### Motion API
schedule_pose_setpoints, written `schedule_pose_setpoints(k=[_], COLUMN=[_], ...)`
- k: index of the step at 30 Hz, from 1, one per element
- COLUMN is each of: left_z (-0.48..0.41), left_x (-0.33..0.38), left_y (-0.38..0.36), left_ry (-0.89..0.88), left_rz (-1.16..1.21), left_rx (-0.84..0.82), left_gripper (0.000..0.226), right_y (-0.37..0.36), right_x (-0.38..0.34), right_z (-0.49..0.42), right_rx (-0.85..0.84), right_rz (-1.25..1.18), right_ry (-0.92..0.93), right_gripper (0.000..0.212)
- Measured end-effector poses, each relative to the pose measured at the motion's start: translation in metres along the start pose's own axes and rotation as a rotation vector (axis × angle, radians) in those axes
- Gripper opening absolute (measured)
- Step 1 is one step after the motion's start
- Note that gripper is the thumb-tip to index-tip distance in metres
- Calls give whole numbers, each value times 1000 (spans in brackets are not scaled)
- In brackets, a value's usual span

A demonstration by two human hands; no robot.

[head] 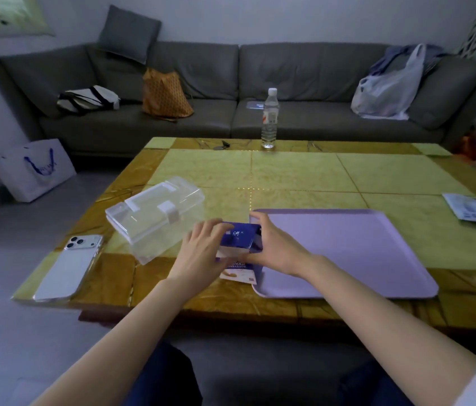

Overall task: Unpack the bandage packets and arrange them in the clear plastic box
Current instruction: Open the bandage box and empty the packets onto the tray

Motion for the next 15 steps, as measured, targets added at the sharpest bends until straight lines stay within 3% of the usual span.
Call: schedule_pose_setpoints(k=[3, 10, 15], left_z=[7, 7, 11], left_x=[7, 10, 15], left_y=[-13, -20, -8], left_ry=[-68, -194, -153], left_rz=[-22, -70, -45], left_rx=[-85, -64, -57], left_gripper=[61, 72, 49], right_y=[-15, -21, -16], right_x=[-1, 3, 7], right_z=[8, 12, 13], right_rx=[-65, -83, -115], right_rz=[-88, -76, 69], right_ry=[-13, -50, -43], right_gripper=[101, 83, 76])
Point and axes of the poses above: each hand's wrist, its own z-axis away from the middle knuckle, its own y-axis out of the back of the hand, x = y × z, the point moved 9 cm from there along -z, towards the middle knuckle, and after that the axes turned 5 degrees about -x, right-handed, at the moved point
